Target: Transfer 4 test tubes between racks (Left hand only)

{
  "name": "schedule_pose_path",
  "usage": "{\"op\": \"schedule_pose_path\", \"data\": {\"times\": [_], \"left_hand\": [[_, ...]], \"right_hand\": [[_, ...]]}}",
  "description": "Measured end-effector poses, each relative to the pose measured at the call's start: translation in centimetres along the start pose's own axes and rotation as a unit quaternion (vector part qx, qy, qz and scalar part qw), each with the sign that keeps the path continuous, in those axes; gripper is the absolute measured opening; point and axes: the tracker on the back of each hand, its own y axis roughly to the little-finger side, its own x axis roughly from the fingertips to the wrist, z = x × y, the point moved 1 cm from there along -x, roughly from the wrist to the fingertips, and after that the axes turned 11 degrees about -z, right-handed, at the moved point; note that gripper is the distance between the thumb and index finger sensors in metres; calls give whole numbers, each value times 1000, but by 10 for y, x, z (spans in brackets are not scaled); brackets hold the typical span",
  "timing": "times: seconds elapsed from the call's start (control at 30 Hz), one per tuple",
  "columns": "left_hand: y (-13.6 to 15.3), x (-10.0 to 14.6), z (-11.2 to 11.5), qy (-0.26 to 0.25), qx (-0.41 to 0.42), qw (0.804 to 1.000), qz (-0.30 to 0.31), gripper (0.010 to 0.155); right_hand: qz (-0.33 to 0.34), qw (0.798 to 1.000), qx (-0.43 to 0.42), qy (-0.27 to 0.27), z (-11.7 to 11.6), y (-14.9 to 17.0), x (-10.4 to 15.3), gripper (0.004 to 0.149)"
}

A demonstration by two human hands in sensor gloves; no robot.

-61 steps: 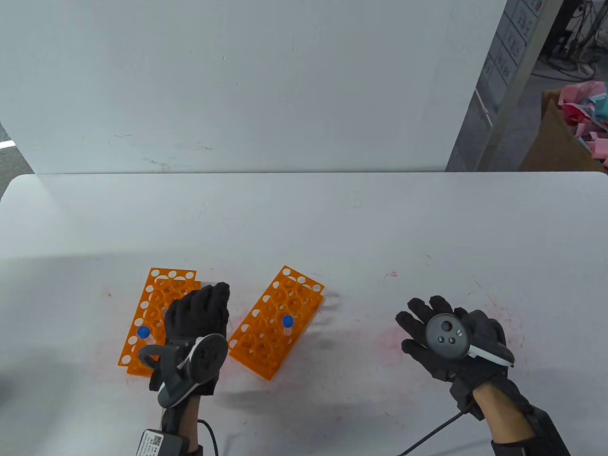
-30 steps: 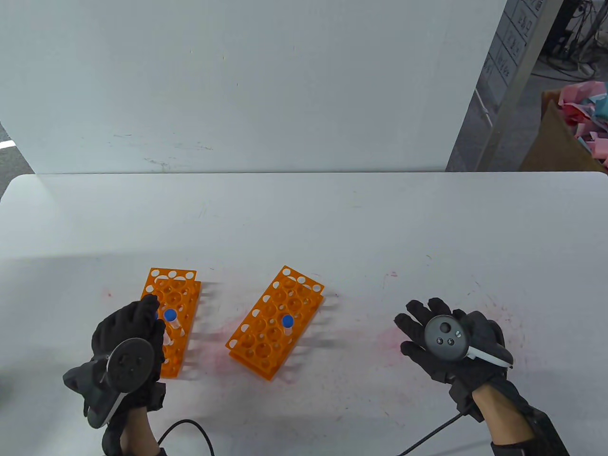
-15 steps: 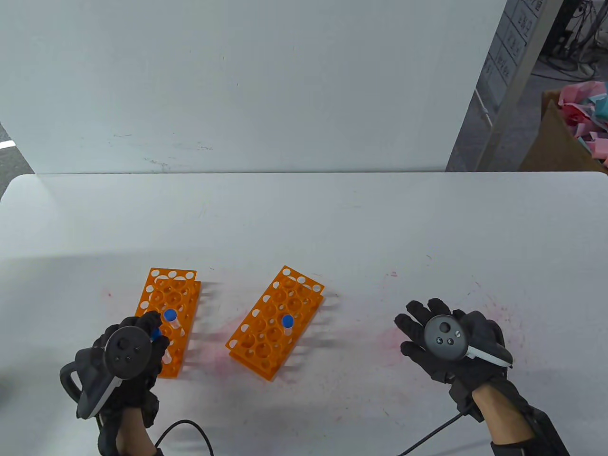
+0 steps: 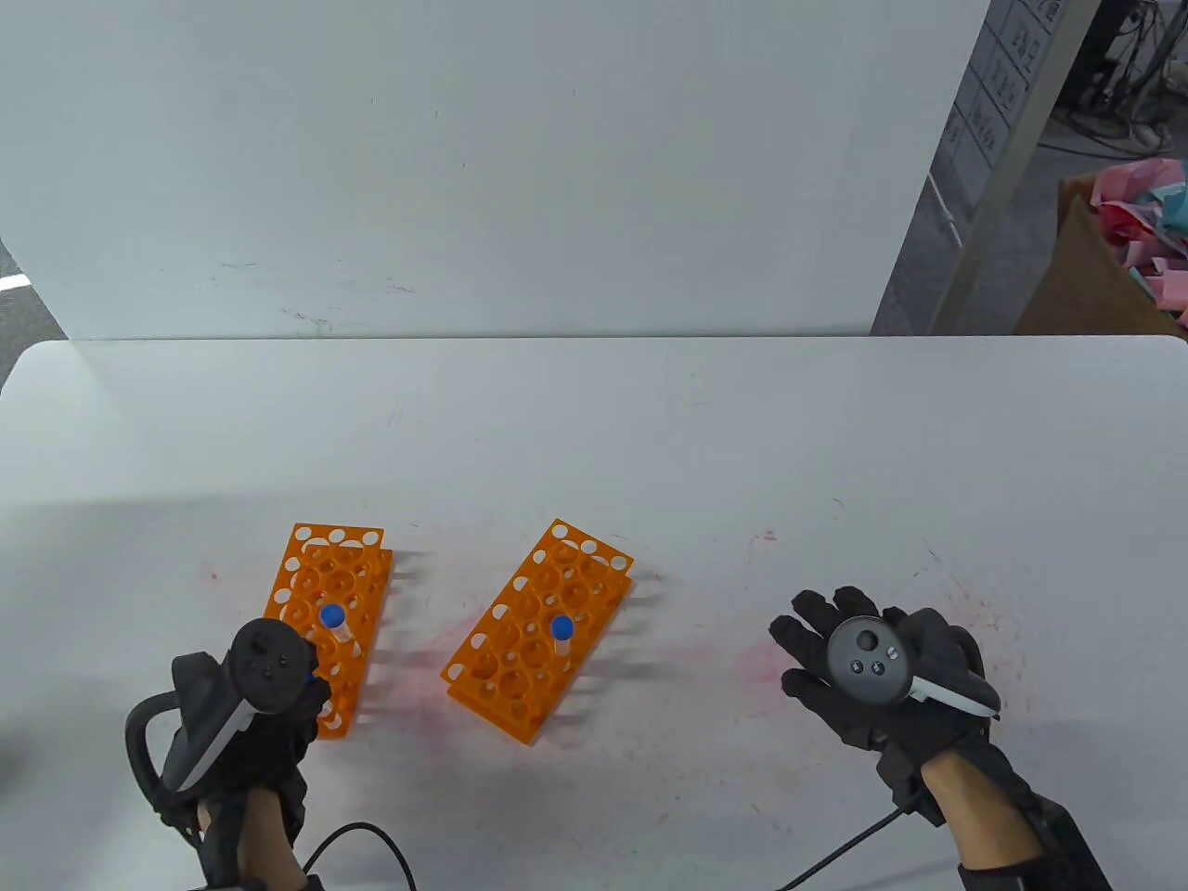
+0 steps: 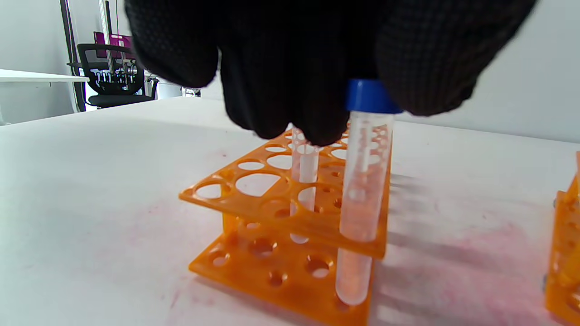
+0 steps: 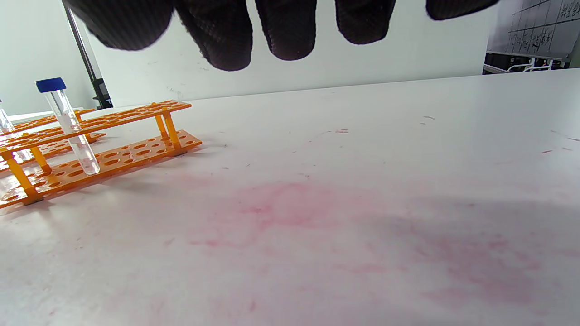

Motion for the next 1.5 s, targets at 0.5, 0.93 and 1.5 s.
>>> {"op": "schedule_pose_path", "data": {"times": [0.5, 0.93, 1.5], "left_hand": [[-3, -2, 3, 29, -1, 1000, -7, 50], [-4, 1, 0, 24, -25, 999, -10, 54], [-57, 25, -5, -114, -2, 987, 117, 65]], "right_hand": [[1, 1000, -1, -5, 0, 0, 0, 61], [1, 1000, -3, -7, -1, -1, 0, 61], [-2, 1000, -5, -11, -3, 0, -1, 61]]}}
